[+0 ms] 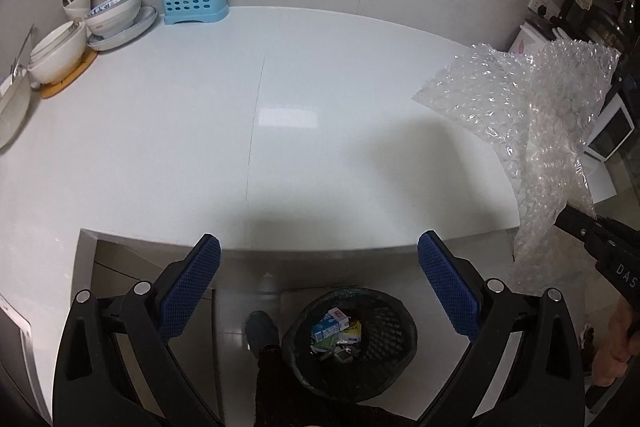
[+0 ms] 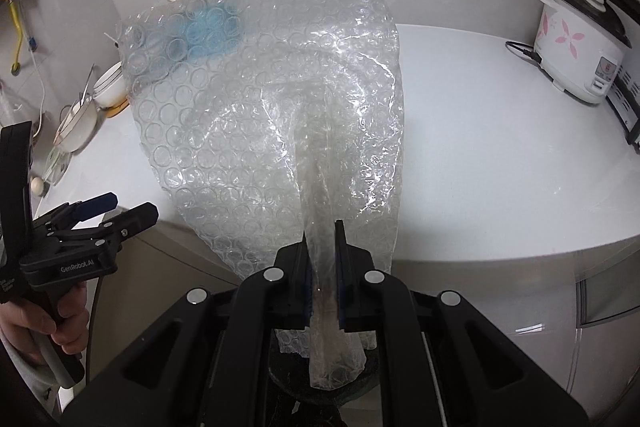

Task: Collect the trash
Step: 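Carry the bubble-wrap sheet with the right gripper over the trash bin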

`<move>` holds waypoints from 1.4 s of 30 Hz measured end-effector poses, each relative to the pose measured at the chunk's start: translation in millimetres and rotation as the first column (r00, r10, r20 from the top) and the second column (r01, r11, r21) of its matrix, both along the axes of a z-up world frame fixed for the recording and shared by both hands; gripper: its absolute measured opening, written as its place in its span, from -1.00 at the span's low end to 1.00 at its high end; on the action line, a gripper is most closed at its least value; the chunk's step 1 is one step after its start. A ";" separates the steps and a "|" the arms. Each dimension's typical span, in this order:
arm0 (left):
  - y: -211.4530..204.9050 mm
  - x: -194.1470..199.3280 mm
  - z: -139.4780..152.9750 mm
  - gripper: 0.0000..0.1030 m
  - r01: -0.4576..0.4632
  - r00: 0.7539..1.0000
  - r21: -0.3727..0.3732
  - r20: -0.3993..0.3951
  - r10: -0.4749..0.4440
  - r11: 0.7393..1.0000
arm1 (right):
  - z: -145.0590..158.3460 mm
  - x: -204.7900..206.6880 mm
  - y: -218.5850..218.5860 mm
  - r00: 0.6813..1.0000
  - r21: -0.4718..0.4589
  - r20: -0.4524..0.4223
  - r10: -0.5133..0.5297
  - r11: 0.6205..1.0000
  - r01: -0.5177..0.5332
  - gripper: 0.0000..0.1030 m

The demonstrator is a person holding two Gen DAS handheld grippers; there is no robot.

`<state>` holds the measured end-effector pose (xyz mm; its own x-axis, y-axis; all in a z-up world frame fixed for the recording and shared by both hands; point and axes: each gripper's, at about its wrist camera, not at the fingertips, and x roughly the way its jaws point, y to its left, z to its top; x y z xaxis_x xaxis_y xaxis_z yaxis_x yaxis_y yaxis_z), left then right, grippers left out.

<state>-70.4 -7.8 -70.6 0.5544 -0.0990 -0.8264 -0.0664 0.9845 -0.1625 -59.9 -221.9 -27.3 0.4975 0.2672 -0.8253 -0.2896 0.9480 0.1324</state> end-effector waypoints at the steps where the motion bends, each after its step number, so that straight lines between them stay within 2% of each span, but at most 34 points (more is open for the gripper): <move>1: -1.2 -5.1 -1.4 0.88 0.000 1.000 -0.005 0.001 0.000 1.000 | -1.2 -6.1 -0.8 1.000 0.002 -0.003 0.009 1.000 -0.009 -0.85; 8: -10.5 -42.4 -11.4 0.88 0.018 0.999 -0.015 0.028 -0.018 1.000 | -15.3 -44.1 -3.4 0.995 -0.037 0.003 0.098 0.995 -0.098 -0.85; 12: -10.6 -62.5 -29.6 0.88 0.010 1.000 -0.029 0.029 -0.009 1.000 | -36.1 -62.7 -8.6 0.990 -0.032 -0.022 0.142 0.989 -0.142 -0.85; 19: -11.3 -85.7 -75.2 0.88 -0.001 1.000 -0.012 -0.001 0.001 1.000 | -100.6 -90.6 -7.2 0.966 -0.080 -0.125 0.228 0.968 -0.239 -0.85; 24: -8.6 -90.8 -117.7 0.88 -0.038 0.998 -0.003 -0.047 0.038 0.999 | -153.9 -91.1 -3.0 0.949 -0.134 -0.210 0.236 0.954 -0.267 -0.85; 27: -8.4 -91.3 -140.4 0.88 -0.040 0.997 0.015 -0.069 0.041 0.999 | -189.9 -89.4 1.5 0.933 -0.174 -0.274 0.233 0.942 -0.286 -0.85; 34: -5.8 -84.9 -185.4 0.88 -0.036 0.988 0.060 -0.147 0.045 0.998 | -251.3 -81.6 11.1 0.888 -0.219 -0.409 0.211 0.922 -0.320 -0.85; 42: 0.0 -86.1 -213.4 0.88 -0.034 0.979 0.052 -0.201 0.044 0.998 | -304.9 -70.5 16.9 0.818 -0.280 -0.558 0.140 0.896 -0.345 -0.84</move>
<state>-156.5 -7.9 -284.0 0.3782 -0.0380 -0.9250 -0.1315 0.9868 -0.0943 -130.4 -205.0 -332.2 -0.0655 -0.0391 -0.9971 -0.5028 0.8644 -0.0009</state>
